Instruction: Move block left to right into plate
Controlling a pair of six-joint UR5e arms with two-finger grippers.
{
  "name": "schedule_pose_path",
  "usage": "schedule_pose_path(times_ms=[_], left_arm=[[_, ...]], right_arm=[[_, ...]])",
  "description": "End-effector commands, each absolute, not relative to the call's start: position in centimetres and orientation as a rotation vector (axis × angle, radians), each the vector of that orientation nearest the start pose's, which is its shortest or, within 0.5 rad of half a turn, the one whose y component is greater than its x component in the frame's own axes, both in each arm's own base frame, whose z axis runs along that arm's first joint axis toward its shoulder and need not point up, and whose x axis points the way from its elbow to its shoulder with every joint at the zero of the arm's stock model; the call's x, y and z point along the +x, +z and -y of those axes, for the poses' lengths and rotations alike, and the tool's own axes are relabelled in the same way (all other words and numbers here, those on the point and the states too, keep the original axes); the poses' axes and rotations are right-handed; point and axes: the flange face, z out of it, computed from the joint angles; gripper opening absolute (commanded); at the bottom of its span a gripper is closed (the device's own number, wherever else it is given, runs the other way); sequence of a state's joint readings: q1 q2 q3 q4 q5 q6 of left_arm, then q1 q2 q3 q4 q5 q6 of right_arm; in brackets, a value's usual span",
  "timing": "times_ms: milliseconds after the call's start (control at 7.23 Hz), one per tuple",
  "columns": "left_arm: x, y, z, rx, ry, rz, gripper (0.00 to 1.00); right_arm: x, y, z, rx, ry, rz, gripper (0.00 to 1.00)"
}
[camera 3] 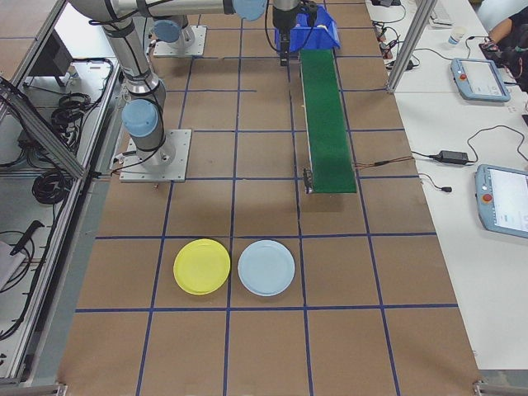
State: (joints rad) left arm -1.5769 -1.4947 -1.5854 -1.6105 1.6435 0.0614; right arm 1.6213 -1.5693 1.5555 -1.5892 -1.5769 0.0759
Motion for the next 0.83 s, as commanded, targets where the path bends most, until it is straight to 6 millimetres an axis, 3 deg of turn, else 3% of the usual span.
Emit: schedule_pose_path(times_ms=[0, 138, 277, 415, 691], left_arm=[[-12.6, 50.8, 46.3, 0.117, -0.015, -3.061, 1.00], [-11.6, 49.5, 47.3, 0.106, 0.023, -3.058, 1.00], [-10.7, 48.0, 50.7, 0.069, 0.007, -3.064, 1.00], [-8.2, 45.3, 53.5, 0.012, 0.051, -3.072, 1.00], [-6.0, 38.9, 58.4, -0.071, 0.006, -3.086, 1.00]], right_arm=[[15.8, 49.7, 48.8, 0.041, -0.051, -3.145, 1.00], [15.8, 49.7, 48.8, 0.039, -0.054, -3.145, 1.00], [15.8, 49.7, 48.8, 0.039, -0.051, -3.145, 1.00], [15.8, 49.7, 48.8, 0.039, -0.051, -3.145, 1.00], [15.8, 49.7, 48.8, 0.039, -0.051, -3.145, 1.00]])
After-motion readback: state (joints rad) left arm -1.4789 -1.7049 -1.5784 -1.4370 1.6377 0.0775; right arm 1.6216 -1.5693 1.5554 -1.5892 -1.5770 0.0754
